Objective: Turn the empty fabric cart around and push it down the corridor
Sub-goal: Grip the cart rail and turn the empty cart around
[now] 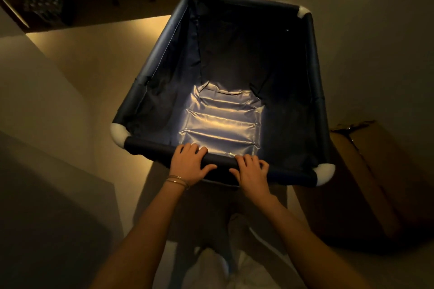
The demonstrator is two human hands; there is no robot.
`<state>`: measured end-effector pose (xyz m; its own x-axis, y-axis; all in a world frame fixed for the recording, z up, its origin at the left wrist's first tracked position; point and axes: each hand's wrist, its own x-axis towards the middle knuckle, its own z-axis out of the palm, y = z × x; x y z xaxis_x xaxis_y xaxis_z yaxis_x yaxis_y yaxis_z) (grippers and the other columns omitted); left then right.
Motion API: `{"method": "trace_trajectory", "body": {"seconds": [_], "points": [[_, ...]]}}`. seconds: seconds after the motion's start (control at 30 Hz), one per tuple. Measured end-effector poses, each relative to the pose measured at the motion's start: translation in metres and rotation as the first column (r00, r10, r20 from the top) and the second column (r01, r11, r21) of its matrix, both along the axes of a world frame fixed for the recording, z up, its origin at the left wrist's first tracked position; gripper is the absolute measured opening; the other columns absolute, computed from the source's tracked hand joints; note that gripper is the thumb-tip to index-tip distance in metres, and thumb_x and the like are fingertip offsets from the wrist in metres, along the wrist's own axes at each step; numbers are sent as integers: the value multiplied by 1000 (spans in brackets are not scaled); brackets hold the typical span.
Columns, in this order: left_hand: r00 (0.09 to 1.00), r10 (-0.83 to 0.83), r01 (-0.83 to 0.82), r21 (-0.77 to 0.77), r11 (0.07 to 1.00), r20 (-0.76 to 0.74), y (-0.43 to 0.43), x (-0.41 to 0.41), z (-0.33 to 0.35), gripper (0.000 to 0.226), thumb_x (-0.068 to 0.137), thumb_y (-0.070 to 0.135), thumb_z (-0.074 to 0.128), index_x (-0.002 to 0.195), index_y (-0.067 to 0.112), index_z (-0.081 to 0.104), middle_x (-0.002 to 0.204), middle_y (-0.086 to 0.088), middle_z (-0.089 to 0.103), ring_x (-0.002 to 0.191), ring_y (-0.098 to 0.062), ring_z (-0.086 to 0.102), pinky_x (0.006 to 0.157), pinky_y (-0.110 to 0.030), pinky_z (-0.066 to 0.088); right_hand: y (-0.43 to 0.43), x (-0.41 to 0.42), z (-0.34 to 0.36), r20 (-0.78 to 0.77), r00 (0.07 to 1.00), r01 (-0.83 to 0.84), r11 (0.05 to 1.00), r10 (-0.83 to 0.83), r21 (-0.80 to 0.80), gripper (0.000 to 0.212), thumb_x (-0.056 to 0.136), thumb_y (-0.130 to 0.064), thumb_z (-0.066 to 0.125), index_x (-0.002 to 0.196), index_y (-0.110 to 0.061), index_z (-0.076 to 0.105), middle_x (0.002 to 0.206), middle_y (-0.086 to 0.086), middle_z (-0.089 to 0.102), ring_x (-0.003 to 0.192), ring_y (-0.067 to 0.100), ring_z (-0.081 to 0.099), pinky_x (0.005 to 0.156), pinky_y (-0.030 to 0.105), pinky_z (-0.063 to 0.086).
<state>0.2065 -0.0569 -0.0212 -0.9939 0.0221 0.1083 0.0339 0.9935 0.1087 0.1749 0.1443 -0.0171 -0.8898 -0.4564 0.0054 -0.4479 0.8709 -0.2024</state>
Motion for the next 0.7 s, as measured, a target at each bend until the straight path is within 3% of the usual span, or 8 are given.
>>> {"method": "trace_trajectory", "body": {"seconds": [0.13, 0.4, 0.53, 0.7], "points": [[1000, -3, 3, -2, 1000, -15, -6, -30, 1, 58, 75, 65, 36, 100, 19, 62, 82, -8, 59, 78, -28, 55, 75, -37, 35, -8, -26, 2, -16, 999, 27, 1000, -27, 15, 34, 85, -34, 59, 113, -14, 54, 102, 14, 60, 96, 33, 53, 82, 49, 36], [999, 34, -33, 27, 999, -24, -7, -100, -1, 57, 78, 66, 36, 100, 19, 60, 82, -7, 58, 79, -26, 54, 75, -38, 39, -12, -106, 5, -28, 999, -16, 999, 17, 52, 36, 85, -34, 60, 113, -13, 54, 101, 14, 60, 94, 34, 53, 80, 48, 38], [997, 71, -70, 42, 997, -27, -4, -142, -3, 56, 79, 66, 38, 100, 19, 58, 85, -5, 58, 80, -25, 53, 76, -35, 32, -10, -157, 5, -61, 996, -61, 994, 66, 86, 36, 82, -35, 63, 110, -14, 54, 98, 13, 60, 91, 32, 53, 79, 45, 39], [989, 141, -138, 65, 988, -44, -1, -199, -2, 56, 79, 66, 36, 97, 19, 59, 84, -4, 58, 78, -24, 51, 75, -36, 33, -12, -230, 5, -53, 989, -136, 986, 142, 93, 36, 85, -37, 59, 112, -15, 52, 101, 12, 58, 94, 32, 53, 81, 46, 37]]}}
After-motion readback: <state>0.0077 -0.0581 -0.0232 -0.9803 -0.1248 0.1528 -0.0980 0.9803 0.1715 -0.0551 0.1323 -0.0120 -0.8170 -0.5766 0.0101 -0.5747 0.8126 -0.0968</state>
